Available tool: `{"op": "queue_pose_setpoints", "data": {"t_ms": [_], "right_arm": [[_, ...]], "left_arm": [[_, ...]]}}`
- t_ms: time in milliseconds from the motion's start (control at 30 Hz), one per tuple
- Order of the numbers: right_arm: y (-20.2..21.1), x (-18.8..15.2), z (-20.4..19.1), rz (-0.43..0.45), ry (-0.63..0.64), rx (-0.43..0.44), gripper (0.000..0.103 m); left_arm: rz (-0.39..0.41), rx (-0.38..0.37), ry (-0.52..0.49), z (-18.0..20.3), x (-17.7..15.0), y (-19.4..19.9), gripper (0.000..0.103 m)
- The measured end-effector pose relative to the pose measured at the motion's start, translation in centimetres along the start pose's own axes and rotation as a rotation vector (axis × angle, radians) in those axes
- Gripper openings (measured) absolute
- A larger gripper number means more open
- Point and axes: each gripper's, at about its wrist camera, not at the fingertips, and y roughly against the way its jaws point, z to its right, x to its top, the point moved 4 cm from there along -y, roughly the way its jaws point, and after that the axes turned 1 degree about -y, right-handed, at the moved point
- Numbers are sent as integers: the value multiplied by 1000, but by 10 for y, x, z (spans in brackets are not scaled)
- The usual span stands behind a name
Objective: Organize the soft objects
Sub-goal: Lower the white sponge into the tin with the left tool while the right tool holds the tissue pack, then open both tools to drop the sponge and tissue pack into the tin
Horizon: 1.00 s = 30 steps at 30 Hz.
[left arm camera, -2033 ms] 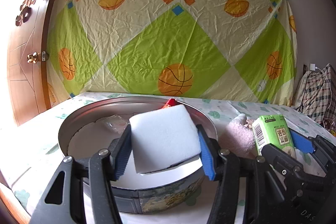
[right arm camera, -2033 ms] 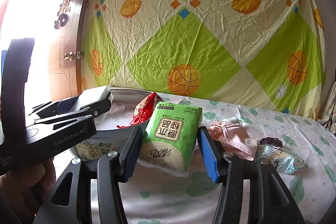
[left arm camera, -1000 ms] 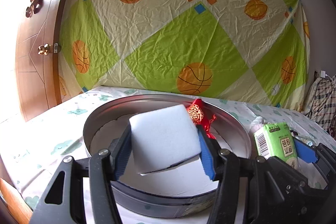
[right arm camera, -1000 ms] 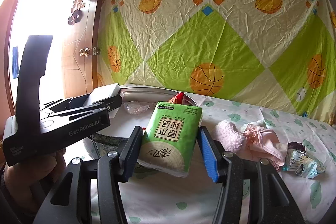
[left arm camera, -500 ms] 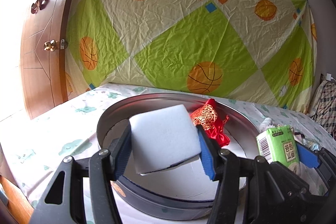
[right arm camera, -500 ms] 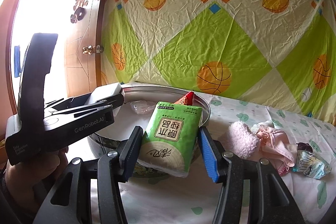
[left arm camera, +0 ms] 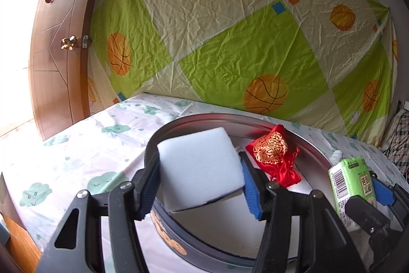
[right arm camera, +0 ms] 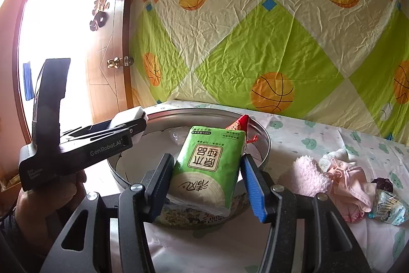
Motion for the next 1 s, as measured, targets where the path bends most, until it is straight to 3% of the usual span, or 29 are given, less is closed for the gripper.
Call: {"op": "queue_pose_setpoints", "data": {"t_ms": [300, 667, 1000], "right_arm": [[-30, 39, 3, -46, 10, 29, 57], [-94, 65, 14, -161, 11, 47, 57], [-146, 67, 11, -318, 31, 69, 57]], "left_arm": [[-40, -36, -34, -1, 35, -5, 57], [-230, -72, -74, 5, 59, -60, 58], [-396, -63, -120, 5, 54, -100, 58]]}}
